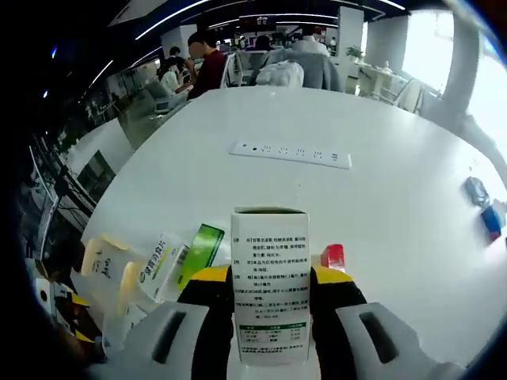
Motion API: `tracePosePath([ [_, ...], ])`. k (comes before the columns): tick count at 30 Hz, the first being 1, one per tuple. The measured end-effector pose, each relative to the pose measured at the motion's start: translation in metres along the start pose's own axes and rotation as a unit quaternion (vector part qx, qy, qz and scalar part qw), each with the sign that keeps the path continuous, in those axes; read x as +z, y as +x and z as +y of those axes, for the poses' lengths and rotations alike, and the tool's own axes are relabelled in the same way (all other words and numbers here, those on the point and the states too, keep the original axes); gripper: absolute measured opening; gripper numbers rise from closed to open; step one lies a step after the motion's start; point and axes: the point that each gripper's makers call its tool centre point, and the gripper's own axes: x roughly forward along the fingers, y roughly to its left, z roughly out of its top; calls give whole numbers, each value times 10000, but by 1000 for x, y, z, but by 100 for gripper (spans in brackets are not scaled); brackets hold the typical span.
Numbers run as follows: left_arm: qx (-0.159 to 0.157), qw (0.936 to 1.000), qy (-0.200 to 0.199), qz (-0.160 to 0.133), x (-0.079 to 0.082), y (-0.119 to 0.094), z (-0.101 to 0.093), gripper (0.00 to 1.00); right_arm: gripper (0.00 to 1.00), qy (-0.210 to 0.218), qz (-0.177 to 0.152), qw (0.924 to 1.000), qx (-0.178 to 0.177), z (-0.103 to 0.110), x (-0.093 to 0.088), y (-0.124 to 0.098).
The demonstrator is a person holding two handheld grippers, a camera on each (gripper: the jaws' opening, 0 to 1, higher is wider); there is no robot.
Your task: Arrange the small medicine boxes into an aligned row inside the storage area until every box is upright, visible, and separated from the surrounding clutter.
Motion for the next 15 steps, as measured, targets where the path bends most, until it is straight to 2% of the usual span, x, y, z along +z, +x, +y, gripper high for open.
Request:
tracePosePath([
  [4,-19,10000,-20,-89,2,3,-1,41,35,27,-57,10000,67,6,-9,-14],
  [8,-73,9999,-13,-90,2,8,-3,41,35,272,-95,9993,228,5,-7,-26],
  [10,-89,9999,17,-77,2,8,-3,41,35,417,-295,9979,402,9,-9,-31],
  [15,-98,9998,46,-163,6,9,0,41,35,444,-218,9973,545,22,-21,-42],
])
